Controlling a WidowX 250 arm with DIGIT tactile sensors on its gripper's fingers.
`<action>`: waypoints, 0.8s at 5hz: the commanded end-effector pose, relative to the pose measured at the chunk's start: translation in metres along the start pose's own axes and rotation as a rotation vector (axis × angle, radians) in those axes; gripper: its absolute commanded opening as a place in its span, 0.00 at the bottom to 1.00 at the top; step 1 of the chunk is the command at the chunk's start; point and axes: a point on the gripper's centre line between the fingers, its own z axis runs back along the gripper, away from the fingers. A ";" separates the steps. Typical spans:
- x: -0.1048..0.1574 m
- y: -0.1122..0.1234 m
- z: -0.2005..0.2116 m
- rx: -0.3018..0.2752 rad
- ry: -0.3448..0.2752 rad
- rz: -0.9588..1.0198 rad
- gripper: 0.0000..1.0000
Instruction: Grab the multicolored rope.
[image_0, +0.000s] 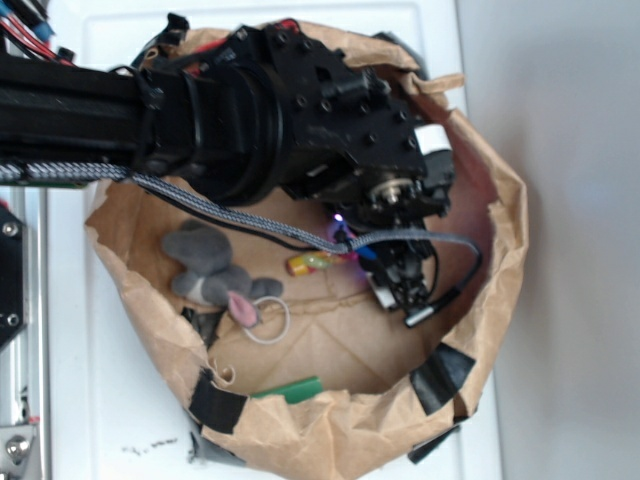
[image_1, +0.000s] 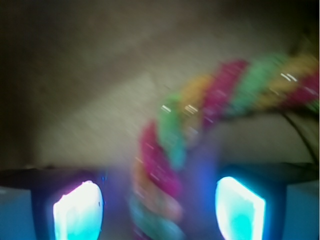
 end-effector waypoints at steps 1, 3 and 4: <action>0.009 0.003 0.016 -0.028 -0.063 -0.007 1.00; 0.000 0.002 0.001 0.006 -0.086 -0.043 1.00; -0.005 -0.001 -0.011 0.040 -0.098 -0.055 1.00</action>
